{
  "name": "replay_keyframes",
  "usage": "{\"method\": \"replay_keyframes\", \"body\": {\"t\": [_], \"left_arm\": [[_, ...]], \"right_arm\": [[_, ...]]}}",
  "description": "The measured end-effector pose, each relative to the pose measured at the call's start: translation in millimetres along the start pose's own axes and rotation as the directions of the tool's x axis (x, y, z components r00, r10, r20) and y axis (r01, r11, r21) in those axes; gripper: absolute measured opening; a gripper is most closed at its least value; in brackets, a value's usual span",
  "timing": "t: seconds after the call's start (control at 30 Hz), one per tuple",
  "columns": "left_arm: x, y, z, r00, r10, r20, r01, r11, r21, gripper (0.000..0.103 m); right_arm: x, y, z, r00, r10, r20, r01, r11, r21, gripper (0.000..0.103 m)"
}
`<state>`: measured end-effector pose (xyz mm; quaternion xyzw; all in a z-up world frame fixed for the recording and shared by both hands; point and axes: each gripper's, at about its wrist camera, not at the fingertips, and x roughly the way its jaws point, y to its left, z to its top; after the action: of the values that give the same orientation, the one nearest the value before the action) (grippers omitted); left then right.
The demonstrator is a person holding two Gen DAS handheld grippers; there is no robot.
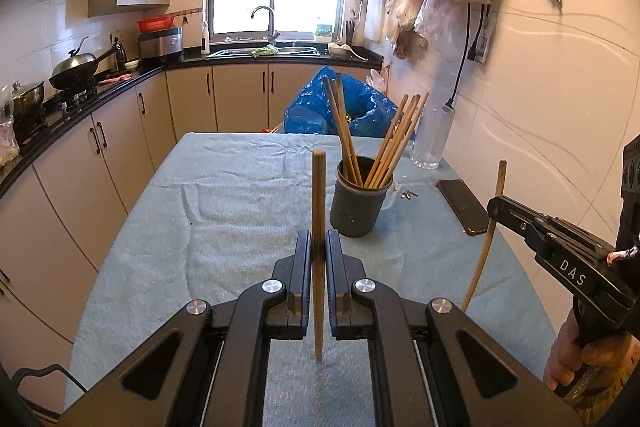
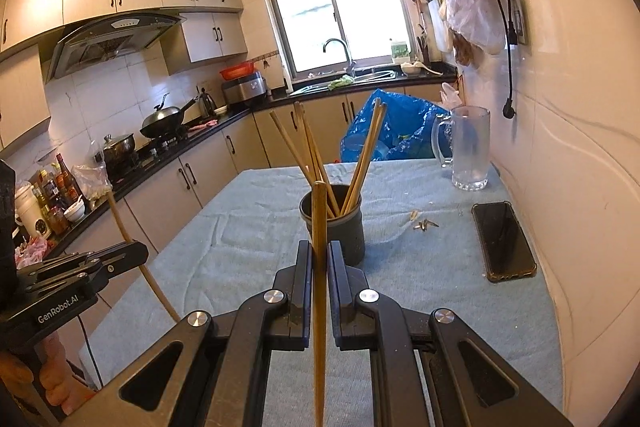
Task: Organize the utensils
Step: 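Carry both upright chopsticks over the black cup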
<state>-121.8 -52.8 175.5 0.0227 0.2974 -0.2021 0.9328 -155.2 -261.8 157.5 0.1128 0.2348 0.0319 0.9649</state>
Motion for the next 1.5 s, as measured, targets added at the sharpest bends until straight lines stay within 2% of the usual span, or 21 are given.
{"method": "replay_keyframes", "body": {"t": [0.77, 1.5], "left_arm": [[-3.6, 8.9, 16.2, 0.999, -0.033, 0.013, 0.033, 0.999, -0.024, 0.006], [6.3, 7.8, 46.9, 0.999, 0.02, 0.038, -0.023, 0.997, 0.072, 0.006]], "right_arm": [[3.5, 1.9, 13.7, 0.999, 0.009, 0.031, -0.01, 1.0, 0.008, 0.008], [10.1, 1.4, 40.4, 0.998, 0.007, 0.058, -0.008, 1.0, 0.003, 0.008]]}}
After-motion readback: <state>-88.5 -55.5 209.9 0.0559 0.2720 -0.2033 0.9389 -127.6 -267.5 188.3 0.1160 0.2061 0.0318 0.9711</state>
